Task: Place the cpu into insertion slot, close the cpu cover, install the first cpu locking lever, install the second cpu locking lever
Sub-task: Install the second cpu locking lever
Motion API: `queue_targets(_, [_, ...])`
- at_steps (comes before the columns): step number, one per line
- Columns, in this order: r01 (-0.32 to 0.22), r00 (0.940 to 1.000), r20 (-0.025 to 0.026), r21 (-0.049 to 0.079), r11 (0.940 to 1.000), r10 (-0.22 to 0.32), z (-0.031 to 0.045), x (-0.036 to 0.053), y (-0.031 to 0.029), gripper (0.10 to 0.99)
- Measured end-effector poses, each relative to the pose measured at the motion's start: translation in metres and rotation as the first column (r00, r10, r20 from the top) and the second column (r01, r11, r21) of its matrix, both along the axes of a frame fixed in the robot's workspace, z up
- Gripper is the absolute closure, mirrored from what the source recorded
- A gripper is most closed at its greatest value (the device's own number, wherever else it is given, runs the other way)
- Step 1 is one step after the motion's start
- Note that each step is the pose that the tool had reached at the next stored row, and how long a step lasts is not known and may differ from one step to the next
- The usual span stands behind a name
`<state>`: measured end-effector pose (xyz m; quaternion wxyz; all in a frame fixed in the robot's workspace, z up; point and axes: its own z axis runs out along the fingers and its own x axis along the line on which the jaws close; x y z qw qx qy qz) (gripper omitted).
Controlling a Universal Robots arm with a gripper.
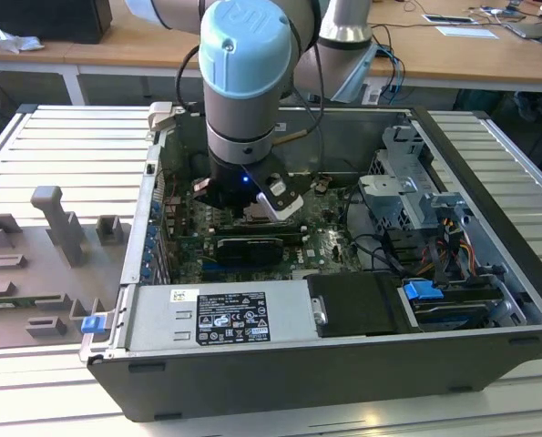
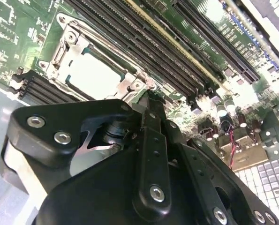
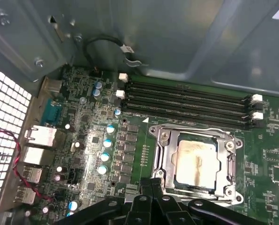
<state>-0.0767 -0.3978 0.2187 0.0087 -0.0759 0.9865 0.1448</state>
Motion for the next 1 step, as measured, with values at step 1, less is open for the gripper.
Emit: queue_targets(1, [0.0, 1.0, 0.0, 0.0, 1.0, 0.0, 0.0, 0.0, 0.0, 0.98])
